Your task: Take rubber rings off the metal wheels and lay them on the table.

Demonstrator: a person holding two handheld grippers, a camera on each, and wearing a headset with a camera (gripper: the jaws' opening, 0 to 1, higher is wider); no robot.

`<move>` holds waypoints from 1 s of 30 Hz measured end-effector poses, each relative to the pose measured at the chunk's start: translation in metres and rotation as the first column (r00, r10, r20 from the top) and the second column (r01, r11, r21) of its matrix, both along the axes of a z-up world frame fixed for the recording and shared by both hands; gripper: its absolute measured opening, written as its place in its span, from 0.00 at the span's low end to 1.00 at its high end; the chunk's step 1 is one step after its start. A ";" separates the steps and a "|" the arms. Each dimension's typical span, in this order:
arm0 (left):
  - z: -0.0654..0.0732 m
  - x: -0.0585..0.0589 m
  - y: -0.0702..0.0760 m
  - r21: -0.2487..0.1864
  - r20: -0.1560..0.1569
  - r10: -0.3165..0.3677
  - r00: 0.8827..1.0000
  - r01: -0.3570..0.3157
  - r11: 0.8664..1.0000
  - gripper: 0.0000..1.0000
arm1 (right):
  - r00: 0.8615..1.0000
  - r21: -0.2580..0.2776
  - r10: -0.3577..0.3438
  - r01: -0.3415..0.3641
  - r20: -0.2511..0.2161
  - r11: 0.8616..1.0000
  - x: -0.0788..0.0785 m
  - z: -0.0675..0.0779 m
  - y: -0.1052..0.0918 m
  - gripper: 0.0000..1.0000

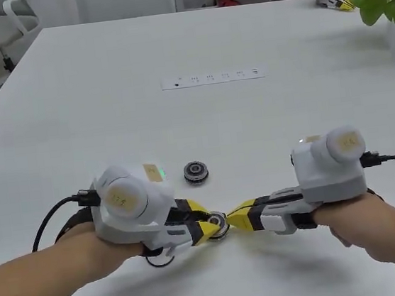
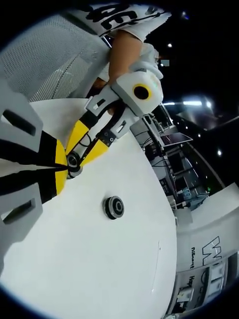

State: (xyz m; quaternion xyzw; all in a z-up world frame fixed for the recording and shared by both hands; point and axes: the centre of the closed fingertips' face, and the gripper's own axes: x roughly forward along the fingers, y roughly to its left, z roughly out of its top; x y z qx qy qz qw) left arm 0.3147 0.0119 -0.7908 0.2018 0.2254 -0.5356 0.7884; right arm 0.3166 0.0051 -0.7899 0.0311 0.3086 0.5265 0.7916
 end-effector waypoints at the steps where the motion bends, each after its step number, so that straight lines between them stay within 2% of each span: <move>1: 0.000 0.000 0.000 0.000 0.001 0.000 1.000 0.000 1.000 0.12 | 1.000 0.000 0.004 -0.004 0.000 1.000 0.000 0.000 0.000 0.00; 24: 0.000 -0.001 0.000 0.000 0.005 -0.004 1.000 0.004 1.000 0.11 | 0.999 -0.002 0.040 -0.040 0.019 0.999 -0.004 0.002 0.007 0.00; 27: 0.000 0.000 0.000 -0.001 0.006 -0.002 1.000 0.002 1.000 0.11 | 0.996 -0.002 0.080 -0.080 0.026 0.997 -0.011 0.003 0.014 0.00; 28: 0.000 0.000 0.000 -0.001 0.007 -0.002 1.000 0.002 1.000 0.11 | 0.996 -0.007 0.074 -0.074 0.053 0.997 -0.007 0.004 0.013 0.00; 29: 0.000 -0.001 0.000 -0.001 0.006 -0.002 1.000 0.002 1.000 0.11 | 0.997 -0.010 0.071 -0.070 0.038 0.997 -0.008 0.004 0.011 0.00; 30: 0.000 -0.001 0.000 -0.001 0.006 -0.001 1.000 0.001 1.000 0.12 | 0.997 -0.014 0.070 -0.070 0.042 0.997 -0.007 0.003 0.010 0.00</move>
